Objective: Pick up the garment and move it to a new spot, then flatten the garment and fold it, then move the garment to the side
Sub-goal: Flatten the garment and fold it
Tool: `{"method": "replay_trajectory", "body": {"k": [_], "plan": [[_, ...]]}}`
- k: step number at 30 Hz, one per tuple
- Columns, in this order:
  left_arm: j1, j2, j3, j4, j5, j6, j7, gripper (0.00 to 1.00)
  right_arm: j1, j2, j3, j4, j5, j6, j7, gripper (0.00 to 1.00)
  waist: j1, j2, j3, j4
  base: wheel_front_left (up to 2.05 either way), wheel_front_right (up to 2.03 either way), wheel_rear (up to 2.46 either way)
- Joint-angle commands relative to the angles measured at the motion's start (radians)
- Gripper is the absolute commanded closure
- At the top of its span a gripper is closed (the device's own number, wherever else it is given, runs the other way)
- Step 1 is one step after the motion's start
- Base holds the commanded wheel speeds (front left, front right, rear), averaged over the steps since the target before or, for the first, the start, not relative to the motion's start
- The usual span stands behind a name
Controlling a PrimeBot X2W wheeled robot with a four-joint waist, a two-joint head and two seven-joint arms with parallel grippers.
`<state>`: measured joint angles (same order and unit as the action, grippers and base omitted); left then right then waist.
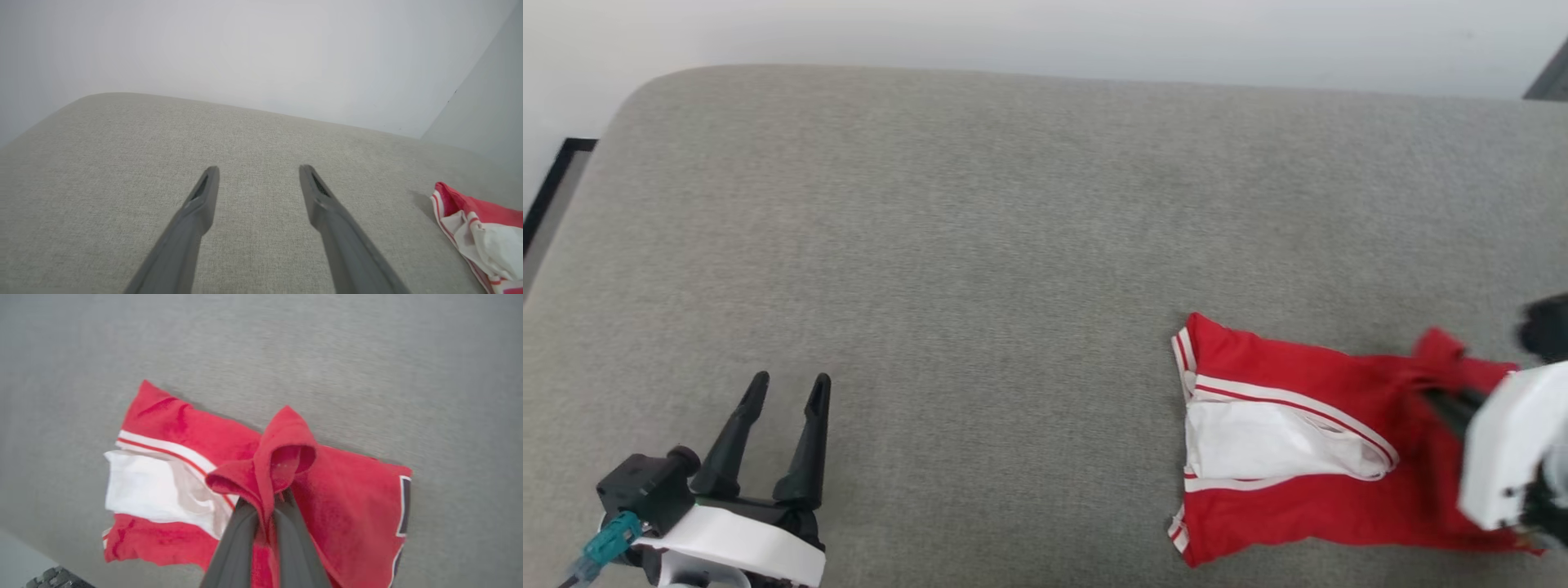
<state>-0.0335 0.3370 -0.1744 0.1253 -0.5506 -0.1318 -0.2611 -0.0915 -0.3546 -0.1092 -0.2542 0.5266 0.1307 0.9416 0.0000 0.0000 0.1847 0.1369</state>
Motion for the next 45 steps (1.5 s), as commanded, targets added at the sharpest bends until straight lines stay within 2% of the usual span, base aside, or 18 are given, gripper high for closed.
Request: {"method": "replay_trajectory", "body": {"k": [1,6,12,18,24,25,26,27,28,39,45], "plan": [[0.011,-0.006,-0.002,0.003,-0.005,0.002,-0.005,0.0,-0.01,0.001,0.042,-0.018,0.012,0.0,0.007,1.0,0.0,0.0,-0.008,0.018,0.0,0.0,0.0],[0.006,-0.022,-0.015,0.002,-0.01,0.002,-0.005,0.0,-0.063,0.015,0.177,-0.025,0.019,0.0,0.022,1.0,0.0,0.0,-0.007,0.056,0.0,0.0,0.0],[-0.018,-0.042,-0.032,0.007,-0.016,0.002,-0.005,0.0,-0.15,0.037,0.291,0.047,0.007,0.0,0.0,1.0,0.0,0.0,0.016,0.106,0.0,0.0,0.0],[-0.034,-0.052,-0.037,0.008,-0.026,0.002,-0.005,0.0,-0.195,0.04,0.351,0.178,0.003,0.0,-0.05,1.0,0.0,0.0,0.042,0.144,0.0,0.0,0.0],[-0.042,-0.056,-0.031,0.015,-0.032,0.002,-0.005,0.0,-0.211,0.04,0.378,0.291,0.009,0.0,-0.121,1.0,0.0,0.0,0.049,0.153,0.0,0.0,0.0],[-0.041,-0.055,-0.027,0.016,-0.035,0.002,-0.005,0.0,-0.215,0.038,0.384,0.303,0.008,0.0,-0.132,0.72,0.0,0.0,0.049,0.149,0.0,0.0,0.0],[-0.04,-0.054,-0.025,0.017,-0.037,0.002,-0.005,0.0,-0.219,0.036,0.389,0.316,0.008,0.0,-0.141,0.53,0.0,0.0,0.048,0.145,0.0,0.0,0.0],[-0.04,-0.054,-0.025,0.017,-0.037,0.002,-0.005,0.0,-0.219,0.036,0.389,0.316,0.008,0.0,-0.141,0.53,0.0,0.0,0.048,0.145,0.0,0.0,0.0],[-0.04,-0.053,-0.024,0.018,-0.037,0.002,-0.005,0.0,-0.221,0.034,0.394,0.326,0.01,0.0,-0.149,0.0,0.0,0.0,0.046,0.141,0.0,0.0,0.0],[-0.009,-0.031,-0.021,0.018,-0.046,0.002,-0.005,0.0,-0.246,0.013,0.362,0.311,0.055,0.0,-0.249,0.0,0.0,0.0,-0.003,0.055,0.0,0.0,0.0],[-0.001,-0.028,-0.04,0.034,-0.052,0.002,-0.005,0.0,-0.203,-0.032,0.321,0.344,0.06,0.0,-0.381,0.0,0.0,0.0,-0.038,0.004,0.0,0.0,0.0]]}}
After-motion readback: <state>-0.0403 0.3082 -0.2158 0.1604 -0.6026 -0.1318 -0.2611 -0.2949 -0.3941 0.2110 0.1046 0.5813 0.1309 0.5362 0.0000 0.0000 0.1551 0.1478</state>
